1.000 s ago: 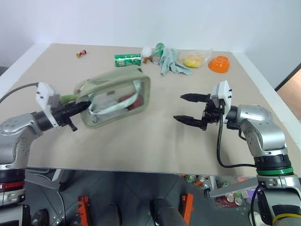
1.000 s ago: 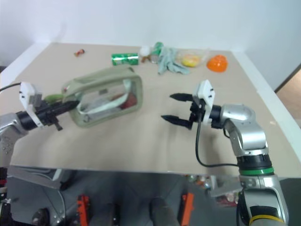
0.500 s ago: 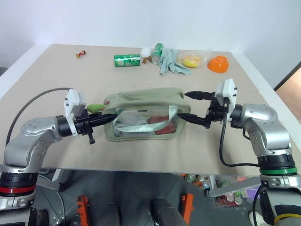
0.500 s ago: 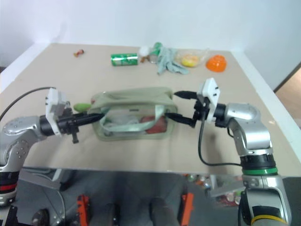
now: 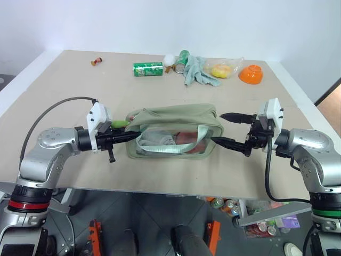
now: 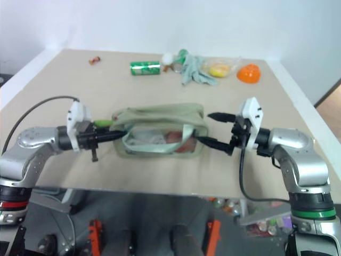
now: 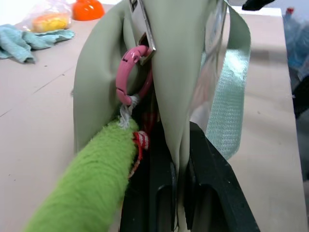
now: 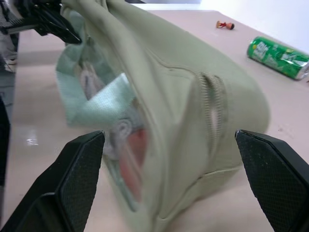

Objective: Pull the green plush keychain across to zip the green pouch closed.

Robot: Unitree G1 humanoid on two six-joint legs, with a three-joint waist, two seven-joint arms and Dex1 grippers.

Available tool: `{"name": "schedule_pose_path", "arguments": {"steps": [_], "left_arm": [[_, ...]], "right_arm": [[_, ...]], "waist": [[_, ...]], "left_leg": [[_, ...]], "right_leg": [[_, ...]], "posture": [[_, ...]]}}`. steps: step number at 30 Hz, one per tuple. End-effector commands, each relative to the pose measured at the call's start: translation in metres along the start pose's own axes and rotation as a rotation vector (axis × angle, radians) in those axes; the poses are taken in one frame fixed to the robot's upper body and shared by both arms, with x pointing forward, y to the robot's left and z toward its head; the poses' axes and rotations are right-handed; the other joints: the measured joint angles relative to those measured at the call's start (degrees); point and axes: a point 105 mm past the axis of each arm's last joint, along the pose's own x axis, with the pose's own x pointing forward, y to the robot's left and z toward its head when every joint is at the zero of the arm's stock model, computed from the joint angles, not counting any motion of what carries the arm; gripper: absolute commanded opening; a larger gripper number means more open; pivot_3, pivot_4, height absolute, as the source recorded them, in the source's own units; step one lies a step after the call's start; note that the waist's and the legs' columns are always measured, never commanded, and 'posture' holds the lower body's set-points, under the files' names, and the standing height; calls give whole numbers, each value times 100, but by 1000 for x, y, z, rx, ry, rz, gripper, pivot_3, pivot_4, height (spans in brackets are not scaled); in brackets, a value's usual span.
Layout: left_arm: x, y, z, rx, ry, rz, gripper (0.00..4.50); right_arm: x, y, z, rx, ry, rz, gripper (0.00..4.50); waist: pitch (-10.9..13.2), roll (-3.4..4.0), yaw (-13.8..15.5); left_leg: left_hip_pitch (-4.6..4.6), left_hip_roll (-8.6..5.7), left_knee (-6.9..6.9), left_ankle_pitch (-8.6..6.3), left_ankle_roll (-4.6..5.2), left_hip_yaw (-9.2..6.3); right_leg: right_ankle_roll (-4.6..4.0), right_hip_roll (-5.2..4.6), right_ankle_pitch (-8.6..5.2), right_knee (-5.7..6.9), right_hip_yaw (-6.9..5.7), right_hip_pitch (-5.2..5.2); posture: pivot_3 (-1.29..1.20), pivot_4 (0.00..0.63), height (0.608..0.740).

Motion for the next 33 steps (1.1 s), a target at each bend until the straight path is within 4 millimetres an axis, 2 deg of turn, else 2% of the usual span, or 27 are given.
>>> {"name": "schedule_pose_path", "arguments": {"steps": [1,2,4,6,9,13,17,22,24,30,33], "left_arm": [[-3,8,9,33,3,11,43],[-4,10,10,38,0,17,779],[-5,13,13,45,-3,23,1352],[-7,15,19,62,-12,31,2150],[-17,21,38,47,-73,65,3161],[-26,16,50,22,-105,72,4483],[-36,12,54,-33,-136,124,4483],[-54,24,51,-72,-186,307,4500],[-60,28,48,-87,-202,372,4500],[-78,41,39,-61,-214,573,4500],[-78,40,36,-65,-220,588,4500]], "right_arm": [[-1,5,21,-49,-53,1,4500],[0,5,22,-48,-58,1,4500],[1,5,23,-46,-61,0,4500],[2,5,23,-44,-61,1,4500],[2,4,23,-42,-61,4,4500],[4,3,24,-42,-67,9,4500],[7,3,27,-40,-81,19,4500],[15,5,26,-12,-97,43,3003],[18,6,24,-15,-97,51,2183],[20,5,20,-12,-91,61,191],[21,4,17,-18,-85,58,62]], "waist": [[0,0,1],[0,0,0],[0,0,2],[0,0,3],[0,0,2],[1,2,-2],[1,2,-3],[2,2,1],[2,2,8],[1,2,8],[1,2,9]], "left_leg": [[0,0,0,0,0,-1],[0,0,1,0,1,-1],[0,0,2,1,1,0],[-2,0,2,1,1,1],[-6,0,1,0,1,0],[-6,4,-3,0,2,0],[-7,4,-3,0,2,-1],[-3,8,-2,0,2,-2],[-3,9,-1,1,2,-4],[-3,8,-1,1,2,0],[-3,9,-2,1,2,-2]], "right_leg": [[-1,0,0,0,0,1],[0,1,1,0,0,1],[0,0,0,0,0,1],[0,0,0,-1,1,0],[1,0,-1,-1,0,-4],[1,3,-1,0,-1,-7],[2,2,-1,0,-2,-6],[-2,5,1,1,-4,-6],[-4,5,2,1,-7,-5],[-4,4,2,0,-4,-4],[-5,5,3,1,-6,-5]], "posture": [[0,150,740],[0,150,740],[0,150,740],[0,150,740],[0,150,740],[0,150,740],[0,150,740],[0,150,740],[0,150,740],[0,150,740],[0,150,740]]}}
